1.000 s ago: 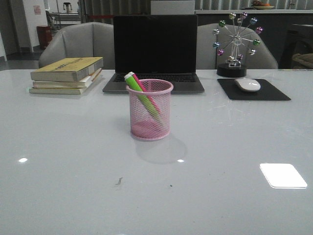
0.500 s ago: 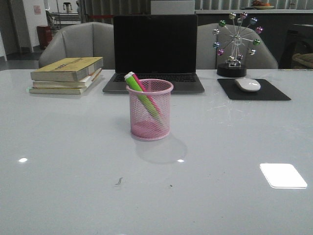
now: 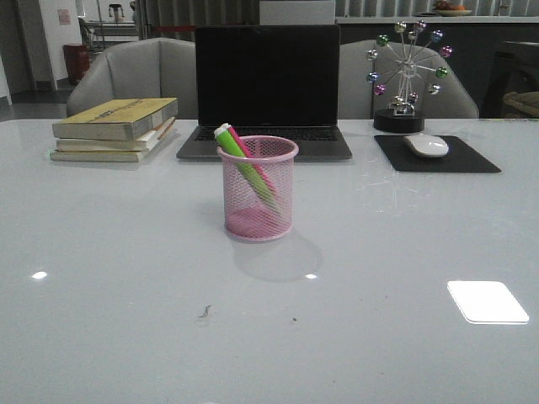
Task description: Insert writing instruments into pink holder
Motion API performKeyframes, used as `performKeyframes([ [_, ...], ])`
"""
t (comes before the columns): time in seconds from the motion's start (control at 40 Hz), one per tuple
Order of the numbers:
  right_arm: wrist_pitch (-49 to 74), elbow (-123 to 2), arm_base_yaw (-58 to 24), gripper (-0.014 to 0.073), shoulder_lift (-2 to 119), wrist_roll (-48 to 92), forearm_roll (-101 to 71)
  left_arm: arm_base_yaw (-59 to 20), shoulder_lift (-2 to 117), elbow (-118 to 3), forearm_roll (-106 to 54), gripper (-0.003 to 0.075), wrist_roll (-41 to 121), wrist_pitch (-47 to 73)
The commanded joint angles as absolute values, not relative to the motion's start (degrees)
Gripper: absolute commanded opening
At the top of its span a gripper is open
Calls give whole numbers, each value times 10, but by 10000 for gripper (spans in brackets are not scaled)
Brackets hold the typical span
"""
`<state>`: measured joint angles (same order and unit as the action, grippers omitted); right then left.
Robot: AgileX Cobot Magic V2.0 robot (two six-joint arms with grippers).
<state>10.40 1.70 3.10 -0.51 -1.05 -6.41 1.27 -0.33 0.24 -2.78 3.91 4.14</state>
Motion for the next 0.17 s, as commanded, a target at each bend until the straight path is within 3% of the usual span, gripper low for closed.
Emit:
performKeyframes([
  [0.0,56,18,31,20,-13,-9,-58,14,-17,5,-28,99,32,-10],
  [0.15,56,18,31,20,-13,-9,-58,14,-17,5,-28,99,32,-10],
])
